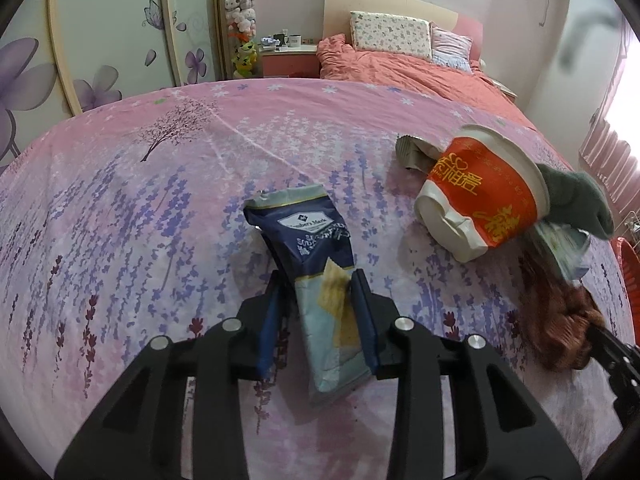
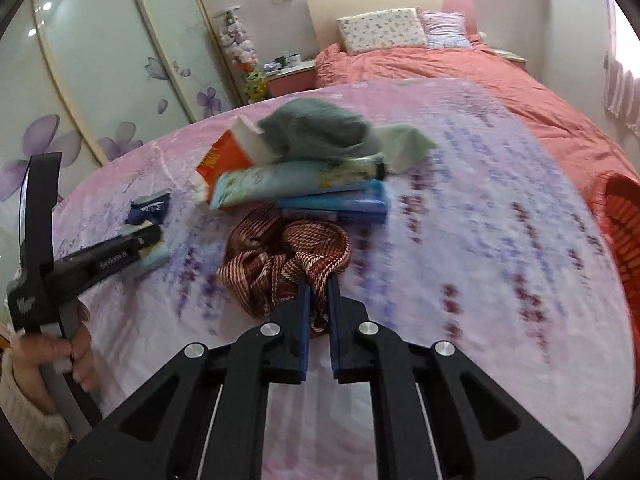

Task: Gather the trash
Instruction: 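Grasp the brown checked scarf with the right tool and lift it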

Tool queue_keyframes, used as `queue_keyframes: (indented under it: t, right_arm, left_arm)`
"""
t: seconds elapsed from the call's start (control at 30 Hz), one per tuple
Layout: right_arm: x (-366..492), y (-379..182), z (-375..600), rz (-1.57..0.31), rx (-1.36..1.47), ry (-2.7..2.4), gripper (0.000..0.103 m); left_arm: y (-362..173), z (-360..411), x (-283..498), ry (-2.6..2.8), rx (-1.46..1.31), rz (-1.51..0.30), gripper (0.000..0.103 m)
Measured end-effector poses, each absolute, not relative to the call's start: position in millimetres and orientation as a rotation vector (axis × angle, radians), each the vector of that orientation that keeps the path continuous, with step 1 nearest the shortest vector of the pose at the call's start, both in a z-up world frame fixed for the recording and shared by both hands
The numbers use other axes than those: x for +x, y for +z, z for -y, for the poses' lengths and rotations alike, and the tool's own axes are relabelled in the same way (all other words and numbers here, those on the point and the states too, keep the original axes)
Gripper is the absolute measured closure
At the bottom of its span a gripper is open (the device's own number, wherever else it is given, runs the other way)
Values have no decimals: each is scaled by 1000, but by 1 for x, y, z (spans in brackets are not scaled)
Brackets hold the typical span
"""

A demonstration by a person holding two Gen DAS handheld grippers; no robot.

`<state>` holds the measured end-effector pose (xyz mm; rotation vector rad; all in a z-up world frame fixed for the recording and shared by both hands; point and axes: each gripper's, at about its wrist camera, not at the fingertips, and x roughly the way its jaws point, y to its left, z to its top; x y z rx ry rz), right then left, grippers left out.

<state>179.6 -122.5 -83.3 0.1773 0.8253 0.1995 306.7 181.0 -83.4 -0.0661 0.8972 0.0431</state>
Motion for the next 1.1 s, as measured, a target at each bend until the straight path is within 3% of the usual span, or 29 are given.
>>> queue_keyframes:
  t: [0.33, 0.37, 0.4, 0.47, 0.5, 0.67, 0.73, 0.77, 0.83, 1.1]
  right_arm:
    - [172, -71, 189, -749, 218, -3, 92]
    - [173, -70, 191, -750, 233, 11, 88]
    - [173, -70, 193, -749, 244, 18, 72]
    - [174, -70, 192, -742, 272, 38, 51]
    - [175, -70, 191, -745, 275, 44, 49]
    - [188, -88, 179, -833, 207, 13, 50]
    - [191, -96, 182, -858, 231, 9, 59]
    - [190, -97, 180, -849, 215, -2, 75]
    - [190, -94, 172, -847, 144, 15, 85]
    - [165, -44, 184, -609, 143, -77, 88]
  left_arm:
    - [-85, -179, 308, 44, -54, -900, 68]
    - [-85, -179, 308, 44, -54, -900, 68]
    - [-85, -179, 308, 44, -55, -900, 68]
    - [-85, -179, 308, 44, -54, -900, 68]
    - [-85, -179, 308, 45, -54, -900, 68]
    - [-85, -179, 308, 45, -55, -900, 67]
    - [-84, -178, 308, 45, -55, -900, 67]
    - [-85, -178, 308, 45, -55, -900, 67]
    - [-84, -178, 308, 45, -53, -901, 67]
    - [-84, -177, 309, 46, -52, -901, 67]
